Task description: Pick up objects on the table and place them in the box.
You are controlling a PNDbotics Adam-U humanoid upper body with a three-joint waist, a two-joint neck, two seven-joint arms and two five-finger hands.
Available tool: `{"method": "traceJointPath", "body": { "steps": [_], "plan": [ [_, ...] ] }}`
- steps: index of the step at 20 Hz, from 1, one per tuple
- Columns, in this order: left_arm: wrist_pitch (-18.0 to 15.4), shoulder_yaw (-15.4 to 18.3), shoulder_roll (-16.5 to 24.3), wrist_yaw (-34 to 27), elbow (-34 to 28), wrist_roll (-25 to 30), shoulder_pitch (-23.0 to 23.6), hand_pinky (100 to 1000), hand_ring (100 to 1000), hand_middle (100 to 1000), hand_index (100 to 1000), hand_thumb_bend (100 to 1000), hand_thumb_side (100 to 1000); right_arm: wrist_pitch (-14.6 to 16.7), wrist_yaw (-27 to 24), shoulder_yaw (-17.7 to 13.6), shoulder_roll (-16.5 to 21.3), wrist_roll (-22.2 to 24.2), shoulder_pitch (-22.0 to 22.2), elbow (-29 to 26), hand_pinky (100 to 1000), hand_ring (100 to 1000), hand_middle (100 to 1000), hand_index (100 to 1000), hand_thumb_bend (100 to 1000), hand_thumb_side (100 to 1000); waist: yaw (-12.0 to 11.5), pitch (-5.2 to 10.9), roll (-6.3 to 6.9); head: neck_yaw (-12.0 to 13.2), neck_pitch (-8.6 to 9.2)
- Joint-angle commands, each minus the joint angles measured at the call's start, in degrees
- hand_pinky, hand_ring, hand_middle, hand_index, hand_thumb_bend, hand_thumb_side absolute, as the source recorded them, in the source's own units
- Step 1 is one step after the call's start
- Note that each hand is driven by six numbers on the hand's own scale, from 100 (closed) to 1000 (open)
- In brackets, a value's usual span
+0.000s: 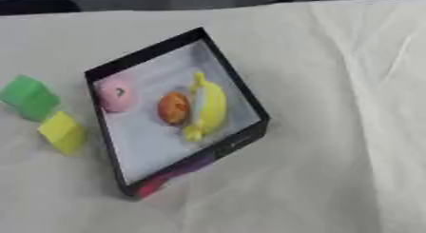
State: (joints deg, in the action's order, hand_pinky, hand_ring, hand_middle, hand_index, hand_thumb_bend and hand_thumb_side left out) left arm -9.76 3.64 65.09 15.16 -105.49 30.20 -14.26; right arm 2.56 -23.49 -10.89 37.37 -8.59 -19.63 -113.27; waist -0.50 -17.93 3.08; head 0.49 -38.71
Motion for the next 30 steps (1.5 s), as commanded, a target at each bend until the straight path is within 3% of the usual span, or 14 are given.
{"method": "traceJointPath", "body": {
  "steps": [1, 5, 10, 14, 30],
  "plan": [
    [-0.25, -0.14, 3.12, 0.33, -1.16, 2.47, -1.36, 845, 835, 824, 864, 259, 757, 0.11, 0.01, -0.38, 1.78, 0.28, -0.57, -1.32, 898, 730, 696, 833, 100, 548, 0.06, 0.70, 0.41, -0.55, -0.10],
    [-0.84, -1.08, 3.70, 0.46, -1.63, 4.22, -2.63, 863, 852, 835, 871, 326, 652, 0.25, -0.06, -0.40, 1.82, 0.30, -0.43, -1.32, 898, 731, 696, 832, 100, 547, 0.11, 0.91, 0.12, -0.16, -0.60],
    [-2.58, -2.28, 4.34, 0.84, -2.02, 6.13, -4.57, 885, 870, 839, 878, 489, 365, 0.32, -0.12, -0.28, 1.90, 0.43, -0.47, -1.32, 898, 731, 696, 832, 100, 545, 0.10, 1.00, -0.22, 0.76, -0.32],
    [-4.10, -3.23, 4.57, 1.66, -1.58, 6.29, -6.39, 896, 875, 822, 853, 544, 185, 0.32, -0.03, -0.20, 1.88, 0.62, -0.41, -1.32, 897, 731, 696, 829, 100, 544, 0.14, 0.91, -0.47, 1.70, 0.38],
    [-7.75, -8.53, 2.19, 7.68, 11.00, 6.52, -16.42, 918, 897, 817, 853, 554, 106, 0.23, 0.38, -0.30, 1.19, 0.96, -0.42, -1.32, 897, 726, 691, 823, 100, 544, 1.15, -0.73, -1.20, 2.63, 2.49]
  ]
}}
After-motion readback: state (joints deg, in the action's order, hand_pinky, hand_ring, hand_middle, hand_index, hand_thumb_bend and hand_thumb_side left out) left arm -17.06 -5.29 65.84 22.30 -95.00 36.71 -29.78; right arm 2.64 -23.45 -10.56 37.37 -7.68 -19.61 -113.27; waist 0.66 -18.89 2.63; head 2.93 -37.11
